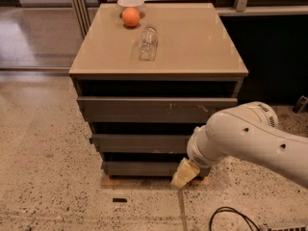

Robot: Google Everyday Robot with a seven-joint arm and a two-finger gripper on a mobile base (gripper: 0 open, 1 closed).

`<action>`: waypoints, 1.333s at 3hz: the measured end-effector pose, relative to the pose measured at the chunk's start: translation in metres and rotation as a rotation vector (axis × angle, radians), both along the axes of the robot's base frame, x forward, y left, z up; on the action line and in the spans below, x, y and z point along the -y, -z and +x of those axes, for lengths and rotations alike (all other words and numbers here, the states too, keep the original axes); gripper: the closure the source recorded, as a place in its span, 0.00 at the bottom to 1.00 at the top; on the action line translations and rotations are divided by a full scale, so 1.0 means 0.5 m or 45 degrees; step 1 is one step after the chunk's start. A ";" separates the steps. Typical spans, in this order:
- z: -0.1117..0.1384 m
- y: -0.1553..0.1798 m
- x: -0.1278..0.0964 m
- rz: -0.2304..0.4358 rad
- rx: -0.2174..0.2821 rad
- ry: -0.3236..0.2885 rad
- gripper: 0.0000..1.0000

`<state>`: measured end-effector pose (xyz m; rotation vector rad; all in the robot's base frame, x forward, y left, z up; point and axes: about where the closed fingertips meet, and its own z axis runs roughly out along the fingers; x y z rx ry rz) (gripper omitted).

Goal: Open middle drawer

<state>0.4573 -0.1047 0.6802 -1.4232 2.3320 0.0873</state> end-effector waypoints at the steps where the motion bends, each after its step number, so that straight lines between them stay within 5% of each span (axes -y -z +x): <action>1: 0.038 0.080 0.017 -0.041 -0.016 0.104 0.00; 2: 0.038 0.087 0.017 -0.035 -0.013 0.094 0.00; 4: 0.106 0.232 -0.024 0.058 0.023 0.028 0.00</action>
Offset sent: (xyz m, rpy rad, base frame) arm 0.0124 -0.0048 -0.0313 -0.0200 0.0131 -0.0411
